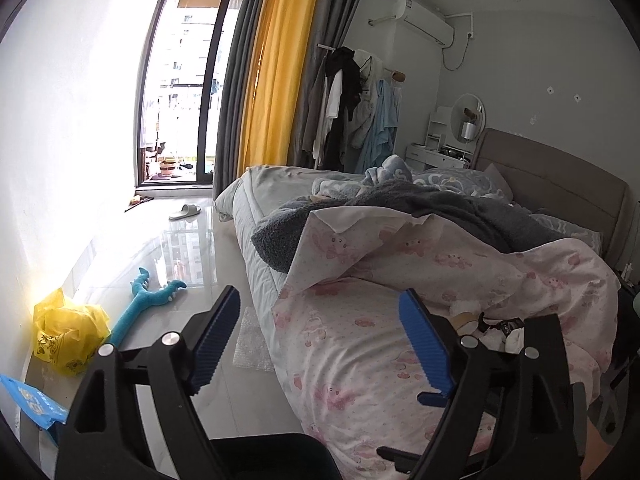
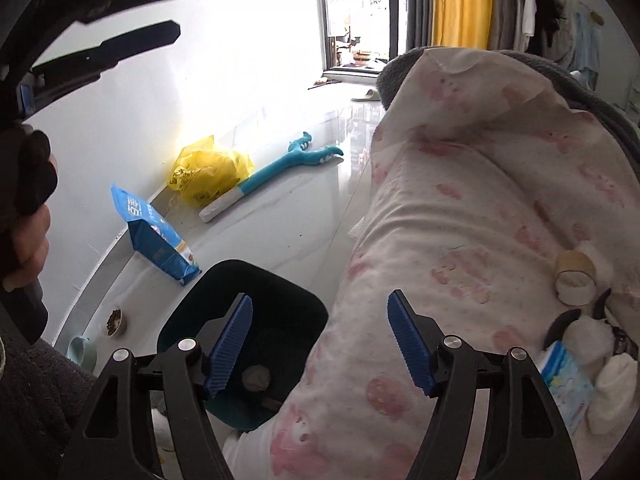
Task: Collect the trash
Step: 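Move both open tools back to the items on the bed, then grasp a white tissue ball with the right tool while the left tool grasps the blue tissue pack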
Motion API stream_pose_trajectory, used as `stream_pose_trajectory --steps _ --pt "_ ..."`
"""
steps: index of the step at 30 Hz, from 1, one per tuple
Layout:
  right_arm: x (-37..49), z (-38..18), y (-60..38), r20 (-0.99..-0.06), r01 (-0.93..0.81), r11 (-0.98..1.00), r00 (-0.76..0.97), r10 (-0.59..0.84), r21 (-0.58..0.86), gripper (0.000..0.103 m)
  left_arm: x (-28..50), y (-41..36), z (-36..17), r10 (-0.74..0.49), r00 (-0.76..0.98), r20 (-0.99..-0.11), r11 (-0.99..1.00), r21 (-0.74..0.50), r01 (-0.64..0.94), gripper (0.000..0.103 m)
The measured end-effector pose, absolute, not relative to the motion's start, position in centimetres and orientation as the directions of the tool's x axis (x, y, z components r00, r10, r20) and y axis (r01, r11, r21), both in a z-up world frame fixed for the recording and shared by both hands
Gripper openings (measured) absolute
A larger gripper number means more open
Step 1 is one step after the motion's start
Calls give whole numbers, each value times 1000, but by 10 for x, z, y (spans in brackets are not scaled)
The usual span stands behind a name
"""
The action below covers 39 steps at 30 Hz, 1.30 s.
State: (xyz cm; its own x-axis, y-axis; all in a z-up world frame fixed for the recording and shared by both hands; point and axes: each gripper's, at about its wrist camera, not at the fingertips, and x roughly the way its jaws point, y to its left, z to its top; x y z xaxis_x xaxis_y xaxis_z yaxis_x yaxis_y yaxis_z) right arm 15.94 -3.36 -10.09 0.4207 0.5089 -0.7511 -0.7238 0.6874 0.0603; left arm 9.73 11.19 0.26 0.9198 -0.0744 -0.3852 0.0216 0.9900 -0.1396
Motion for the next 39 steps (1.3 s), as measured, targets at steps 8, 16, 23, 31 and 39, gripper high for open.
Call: stream_pose_trajectory --steps 8,16,23,31,39 --pt "186 -82 -82 -701 -653 754 504 504 72 73 108 91 -3 -76 920 -385 993 -108 36 92" --pt "206 -75 -136 -681 -573 818 577 452 57 75 117 69 -14 -101 904 -416 994 -88 71 95" --pt "217 -73 -174 -680 -512 858 615 399 42 76 126 45 -24 -149 879 -452 989 -82 125 96" --pt "223 -76 -209 -688 -455 890 635 351 34 78 134 26 -36 -203 847 -491 979 -112 170 96" --pt "226 -86 -232 -708 -425 905 634 312 18 82 139 1 -44 -263 818 -512 964 -118 236 96"
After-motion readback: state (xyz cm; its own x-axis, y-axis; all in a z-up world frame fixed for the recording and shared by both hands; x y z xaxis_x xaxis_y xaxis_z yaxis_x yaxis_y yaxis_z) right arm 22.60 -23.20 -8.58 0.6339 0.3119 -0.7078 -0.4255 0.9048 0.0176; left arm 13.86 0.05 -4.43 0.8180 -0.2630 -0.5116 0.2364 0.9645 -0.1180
